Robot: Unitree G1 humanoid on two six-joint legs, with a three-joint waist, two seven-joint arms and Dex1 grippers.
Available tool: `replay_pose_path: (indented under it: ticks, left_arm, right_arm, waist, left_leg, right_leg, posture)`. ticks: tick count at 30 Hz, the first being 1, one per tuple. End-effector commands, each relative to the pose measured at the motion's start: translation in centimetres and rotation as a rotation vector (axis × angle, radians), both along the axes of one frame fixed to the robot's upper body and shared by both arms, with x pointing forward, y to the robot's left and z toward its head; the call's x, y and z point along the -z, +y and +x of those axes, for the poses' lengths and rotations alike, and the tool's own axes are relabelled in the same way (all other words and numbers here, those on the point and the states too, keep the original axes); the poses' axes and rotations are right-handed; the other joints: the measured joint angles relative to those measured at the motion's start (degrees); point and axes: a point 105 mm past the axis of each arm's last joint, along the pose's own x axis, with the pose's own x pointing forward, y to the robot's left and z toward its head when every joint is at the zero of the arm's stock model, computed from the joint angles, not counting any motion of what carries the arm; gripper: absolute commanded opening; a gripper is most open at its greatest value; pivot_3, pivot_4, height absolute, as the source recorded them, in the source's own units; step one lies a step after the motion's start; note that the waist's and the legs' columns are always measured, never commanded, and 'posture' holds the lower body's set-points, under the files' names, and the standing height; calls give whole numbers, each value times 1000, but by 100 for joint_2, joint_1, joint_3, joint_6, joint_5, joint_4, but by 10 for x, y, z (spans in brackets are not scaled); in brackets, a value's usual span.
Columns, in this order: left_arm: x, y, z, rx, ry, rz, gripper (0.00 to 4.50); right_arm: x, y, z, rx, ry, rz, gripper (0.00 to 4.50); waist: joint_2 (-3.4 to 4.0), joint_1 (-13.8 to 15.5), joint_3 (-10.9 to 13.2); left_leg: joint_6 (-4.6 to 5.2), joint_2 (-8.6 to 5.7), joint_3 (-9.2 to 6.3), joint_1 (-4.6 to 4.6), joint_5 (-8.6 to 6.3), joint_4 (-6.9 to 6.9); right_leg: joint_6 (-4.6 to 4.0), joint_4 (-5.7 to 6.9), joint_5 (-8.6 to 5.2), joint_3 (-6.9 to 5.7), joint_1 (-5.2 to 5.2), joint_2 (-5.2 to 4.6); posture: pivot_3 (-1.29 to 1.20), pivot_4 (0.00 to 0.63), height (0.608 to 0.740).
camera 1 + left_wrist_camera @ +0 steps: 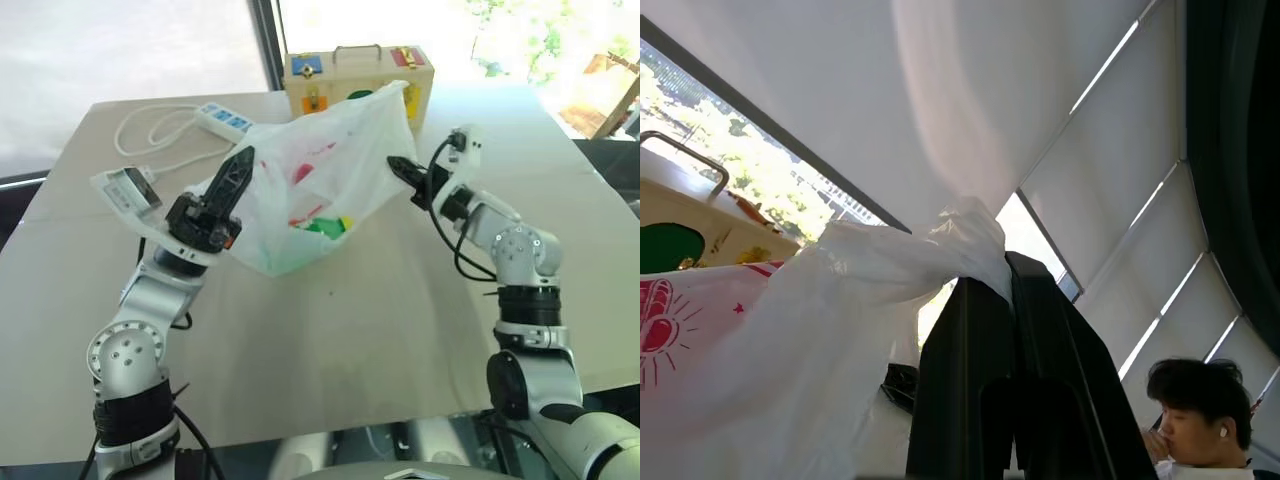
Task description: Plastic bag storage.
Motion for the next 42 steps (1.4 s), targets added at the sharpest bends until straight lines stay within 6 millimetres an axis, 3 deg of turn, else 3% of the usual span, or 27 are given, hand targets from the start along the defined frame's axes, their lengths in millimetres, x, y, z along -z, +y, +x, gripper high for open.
replay_pose_path:
  ticks: [1,7,11,14,18,21,26,34,40,41,42]
  left_arm:
    - [-11,0,3,9,-37,24,0]
    - [-59,20,13,-8,-158,-18,0]
    - [-124,54,16,-58,-300,-130,0]
    - [-152,69,15,-63,-362,-182,0]
    - [-169,79,17,-69,-390,-220,0]
    - [-168,83,26,-93,-376,-199,0]
    - [-155,82,40,-123,-329,-159,0]
    - [-128,68,67,-160,-224,-56,0]
    - [-119,54,71,-149,-215,-11,0]
    - [-118,53,70,-145,-216,-8,0]
    - [-116,52,69,-142,-217,-4,0]
  right_arm:
    - [-30,-18,-12,-50,-67,92,45]
    - [-89,-66,-13,-4,-169,274,45]
    - [-141,-101,-23,12,-284,345,45]
    - [-167,-106,-44,-81,-374,373,45]
    - [-184,-105,-64,-162,-455,386,45]
    - [-189,-107,-66,-162,-468,414,45]
    - [-177,-105,-52,-99,-421,374,45]
    - [-171,-105,-33,-16,-369,383,45]
    - [-160,-93,-32,-52,-357,349,45]
    - [-157,-91,-34,-70,-353,337,565]
    - [-154,-89,-35,-87,-348,322,780]
  waist:
    - [-1,18,1]
    - [-5,7,10]
    - [-21,5,19]
    - [-27,-2,25]
    - [-32,-25,28]
    - [-34,-54,29]
    - [-34,-98,29]
    - [-35,-78,29]
    - [-35,-102,30]
    - [-35,-106,29]
    - [-36,-111,29]
  left_leg:
    - [0,0,0,0,0,0]
    - [1,-2,-3,-6,0,2]
    - [1,-1,-4,-8,0,0]
    - [1,-2,3,-13,1,-2]
    - [5,-1,11,-19,-2,-6]
    - [5,2,16,-22,-2,-6]
    - [4,2,18,-20,-1,-4]
    - [4,-2,17,-20,-1,-3]
    - [3,0,18,-21,-1,-5]
    - [4,0,18,-21,-1,-5]
    - [4,0,18,-21,-1,-5]
  right_leg:
    - [0,0,0,-1,0,0]
    - [1,1,0,-6,0,-2]
    - [1,-2,0,-29,-3,2]
    - [1,-11,0,-26,-3,-1]
    - [2,-15,0,-12,-16,-2]
    - [2,-9,0,3,-25,0]
    - [2,2,0,14,-25,-1]
    - [5,2,2,15,-25,-6]
    - [5,2,2,18,-29,-5]
    - [5,2,2,18,-29,-5]
    - [5,2,2,19,-29,-6]
  posture:
    - [0,150,740]
    - [0,150,740]
    - [0,150,740]
    - [0,150,740]
    - [0,150,740]
    - [0,150,740]
    - [0,150,740]
    - [0,150,740]
    - [0,150,740]
    - [0,150,740]
    - [0,150,740]
